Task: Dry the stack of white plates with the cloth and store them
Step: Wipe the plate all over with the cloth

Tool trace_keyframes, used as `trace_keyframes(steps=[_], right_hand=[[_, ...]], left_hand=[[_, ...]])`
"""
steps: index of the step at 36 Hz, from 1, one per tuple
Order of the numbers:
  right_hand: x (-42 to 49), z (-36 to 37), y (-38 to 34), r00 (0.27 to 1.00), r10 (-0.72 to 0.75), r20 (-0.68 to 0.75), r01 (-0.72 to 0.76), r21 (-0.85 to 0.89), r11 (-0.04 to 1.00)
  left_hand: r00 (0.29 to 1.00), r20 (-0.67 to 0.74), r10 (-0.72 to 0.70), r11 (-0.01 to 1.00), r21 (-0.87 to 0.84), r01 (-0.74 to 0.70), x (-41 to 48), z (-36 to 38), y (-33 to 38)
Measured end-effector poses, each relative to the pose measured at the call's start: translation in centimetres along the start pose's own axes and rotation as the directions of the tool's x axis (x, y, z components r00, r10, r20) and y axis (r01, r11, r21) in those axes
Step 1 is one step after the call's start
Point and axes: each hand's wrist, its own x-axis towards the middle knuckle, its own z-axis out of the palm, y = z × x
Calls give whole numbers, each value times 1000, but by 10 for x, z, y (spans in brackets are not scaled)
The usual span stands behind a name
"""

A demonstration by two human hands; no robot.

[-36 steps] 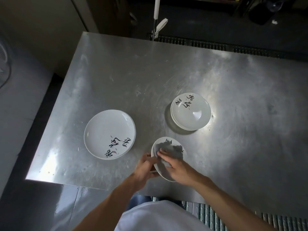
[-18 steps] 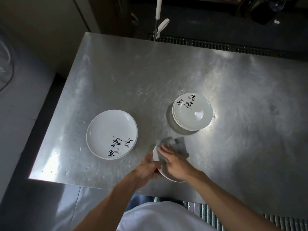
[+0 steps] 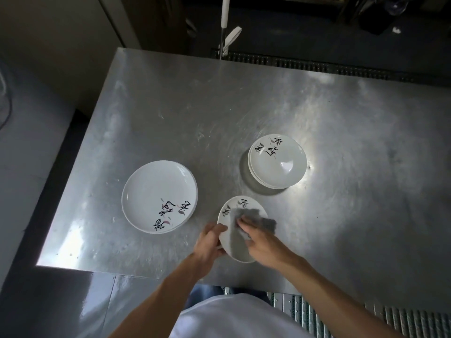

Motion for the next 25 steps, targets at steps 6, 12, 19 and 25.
trace_keyframes(steps=[6, 12, 19, 25], right_hand=[[16, 1, 3, 981, -195, 20, 196, -137, 971], [26, 0, 11, 993, -114, 12, 112, -291, 950], [21, -8, 23, 998, 24, -59, -43, -351, 935], [4, -23, 20, 989, 78, -130, -107, -235, 966]], left_hand=[[994, 107, -11, 992, 123, -3, -7, 0, 4], [991, 132, 38, 989, 139, -56, -10, 2, 12], [997, 66, 49, 992, 110, -57, -8, 2, 11], [998, -20, 59, 994, -88, -60, 0, 4, 11]])
